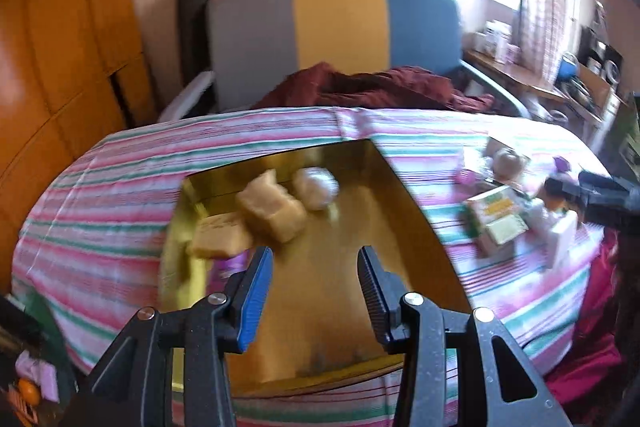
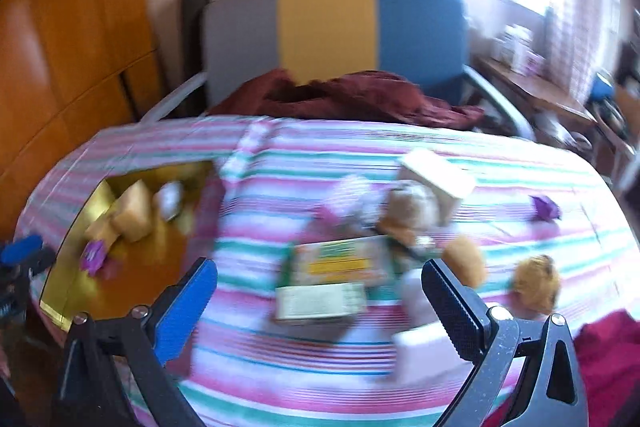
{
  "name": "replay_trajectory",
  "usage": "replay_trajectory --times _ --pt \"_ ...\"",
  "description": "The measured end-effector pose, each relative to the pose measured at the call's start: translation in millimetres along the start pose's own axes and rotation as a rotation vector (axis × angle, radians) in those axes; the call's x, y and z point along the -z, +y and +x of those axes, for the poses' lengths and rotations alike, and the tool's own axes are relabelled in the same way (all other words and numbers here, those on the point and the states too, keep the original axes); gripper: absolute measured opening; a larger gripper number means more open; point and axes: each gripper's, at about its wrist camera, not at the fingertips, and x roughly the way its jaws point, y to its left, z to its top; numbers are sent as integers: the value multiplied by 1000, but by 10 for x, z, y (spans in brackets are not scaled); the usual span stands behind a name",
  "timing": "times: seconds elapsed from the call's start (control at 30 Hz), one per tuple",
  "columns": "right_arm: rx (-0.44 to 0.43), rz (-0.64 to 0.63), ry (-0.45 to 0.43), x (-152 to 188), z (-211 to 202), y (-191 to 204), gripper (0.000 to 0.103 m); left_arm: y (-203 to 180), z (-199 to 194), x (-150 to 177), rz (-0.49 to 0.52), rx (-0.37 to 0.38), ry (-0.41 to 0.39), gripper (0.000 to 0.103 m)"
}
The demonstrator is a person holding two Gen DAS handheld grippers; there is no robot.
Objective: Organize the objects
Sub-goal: 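Reach the left gripper to the green-white juice box and grasp it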
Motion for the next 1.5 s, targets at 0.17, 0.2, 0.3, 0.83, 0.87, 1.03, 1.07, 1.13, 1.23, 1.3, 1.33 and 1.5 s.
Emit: replay_trajectory --times 0.17,0.2,0.3,0.83,0.87,1.03,1.07,1.13,1.23,1.3,1.33,1.5 --pt "98 132 -32 -159 -93 -770 103 -427 121 -128 96 104 19 44" --pt "121 147 -36 -175 -91 -882 103 -534 150 -154 130 124 26 44" --pt "183 187 -34 -156 -23 -1253 103 -873 240 -230 237 200 43 44" --pt "97 371 21 50 217 -1756 103 -1965 997 -270 481 402 268 45" --pt "94 371 28 52 230 -1750 103 -1970 1040 -270 461 408 282 49" --pt "85 371 46 59 262 -1749 103 -1996 1219 -213 420 403 349 53" --pt "83 372 49 62 264 -1752 103 -2004 1248 -225 417 406 356 55" --pt "80 373 47 62 256 -1754 103 -2035 1312 -244 422 401 362 57" --pt "78 379 48 65 252 -1765 103 -2088 1421 -259 422 401 386 57" --pt "76 382 52 67 256 -1771 103 -2106 1435 -260 401 410 386 51" --pt "76 384 54 65 259 -1775 103 -2115 1420 -250 394 412 378 45" --pt "76 395 57 70 266 -1792 103 -2148 1239 -83 382 490 390 34"
